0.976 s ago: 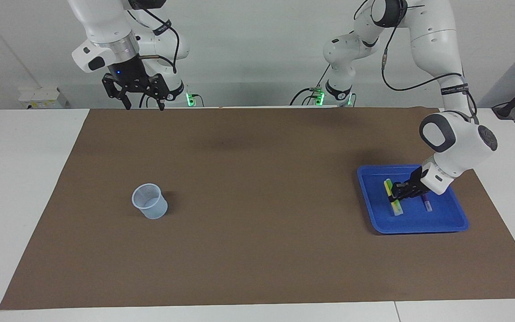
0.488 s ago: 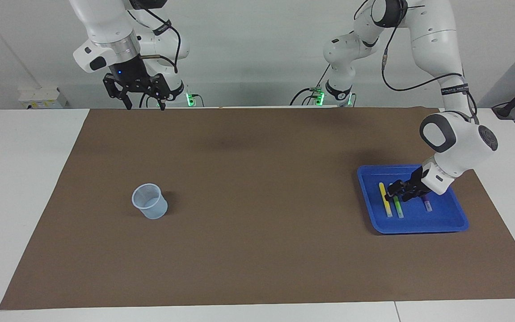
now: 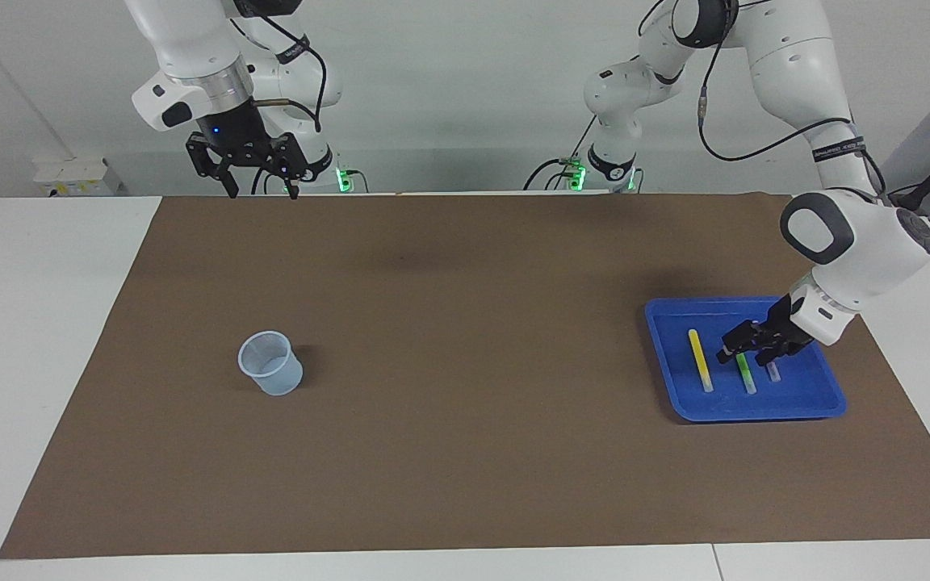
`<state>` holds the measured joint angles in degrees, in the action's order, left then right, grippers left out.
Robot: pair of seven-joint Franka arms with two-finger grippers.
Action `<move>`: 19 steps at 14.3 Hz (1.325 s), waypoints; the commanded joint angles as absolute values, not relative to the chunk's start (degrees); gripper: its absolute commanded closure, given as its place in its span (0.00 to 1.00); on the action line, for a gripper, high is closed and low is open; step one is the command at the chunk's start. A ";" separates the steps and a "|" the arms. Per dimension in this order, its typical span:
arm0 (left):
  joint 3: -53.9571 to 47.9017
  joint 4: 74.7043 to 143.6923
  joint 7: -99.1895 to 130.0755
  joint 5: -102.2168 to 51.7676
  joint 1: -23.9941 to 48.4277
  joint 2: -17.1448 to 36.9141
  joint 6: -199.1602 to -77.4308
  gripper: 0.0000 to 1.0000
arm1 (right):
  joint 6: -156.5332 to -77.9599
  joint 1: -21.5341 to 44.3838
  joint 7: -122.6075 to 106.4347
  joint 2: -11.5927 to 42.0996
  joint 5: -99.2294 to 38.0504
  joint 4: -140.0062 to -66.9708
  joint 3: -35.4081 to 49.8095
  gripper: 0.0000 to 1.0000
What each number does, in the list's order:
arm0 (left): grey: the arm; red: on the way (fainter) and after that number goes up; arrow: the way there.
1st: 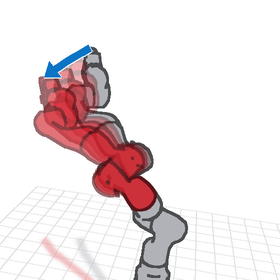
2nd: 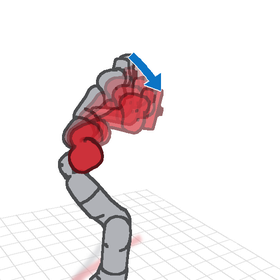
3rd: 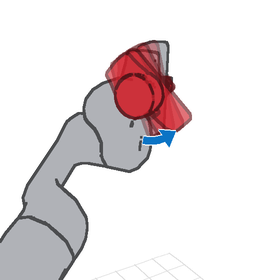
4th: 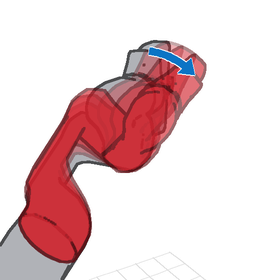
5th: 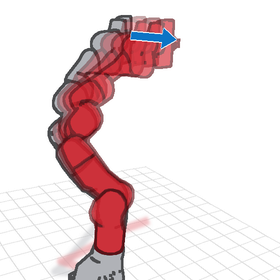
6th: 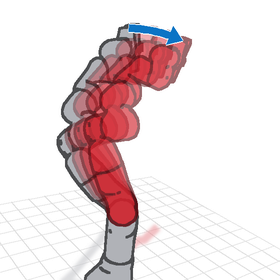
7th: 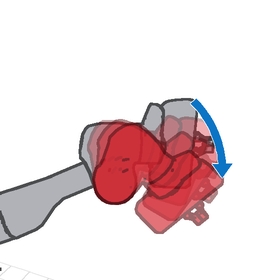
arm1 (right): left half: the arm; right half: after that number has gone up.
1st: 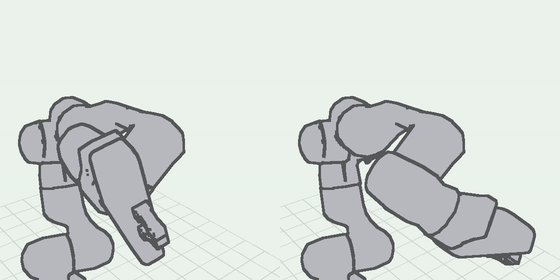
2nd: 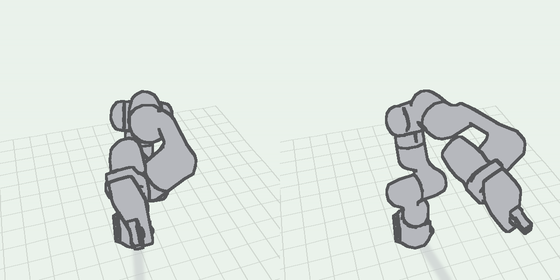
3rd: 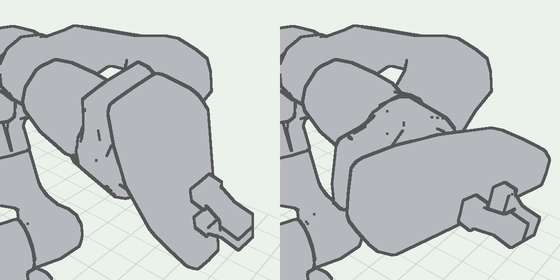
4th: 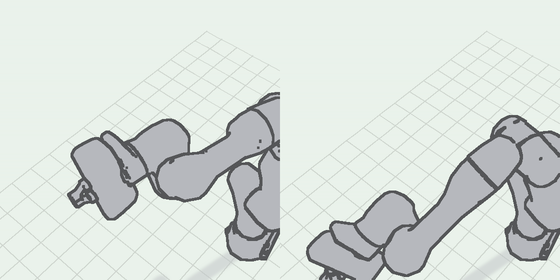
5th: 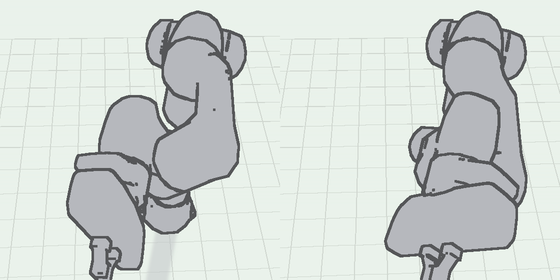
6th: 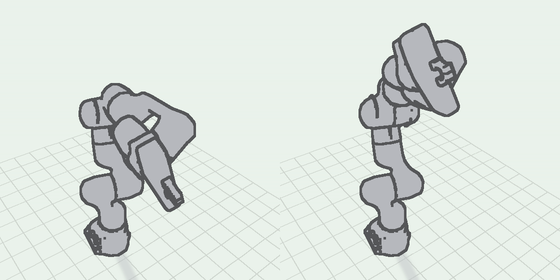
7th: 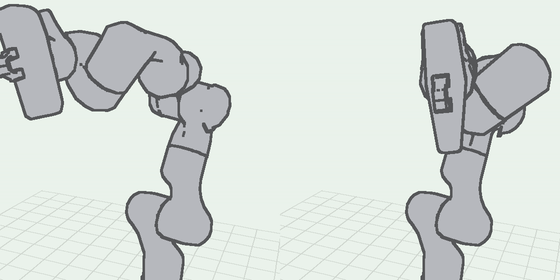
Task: Right arm passes pens to left for tray arrangement
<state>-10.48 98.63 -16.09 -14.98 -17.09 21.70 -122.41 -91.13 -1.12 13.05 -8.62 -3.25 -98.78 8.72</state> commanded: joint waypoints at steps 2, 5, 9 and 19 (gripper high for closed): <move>-10.46 92.05 -13.55 -3.37 -15.57 19.86 -115.52 0.01 | -91.49 -3.16 11.60 -9.40 -3.16 -99.14 9.14 0.00; -10.46 87.37 -6.69 1.74 -13.02 18.82 -106.54 0.01 | -91.41 -3.08 12.04 -9.40 -3.43 -98.96 9.14 0.00; -10.63 84.39 -4.83 8.96 -9.85 16.09 -98.47 0.01 | -91.23 -3.16 12.04 -9.49 -3.43 -99.05 9.05 0.00; -11.34 87.89 -3.69 6.26 -7.82 0.53 -88.87 0.00 | -92.73 -4.13 10.73 -9.49 -3.25 -100.28 8.61 0.00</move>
<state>-11.76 85.22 -4.58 7.42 -8.43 2.63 -89.34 -91.62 -2.98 12.92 -8.66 -3.25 -98.89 8.29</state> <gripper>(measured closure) 0.000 0.000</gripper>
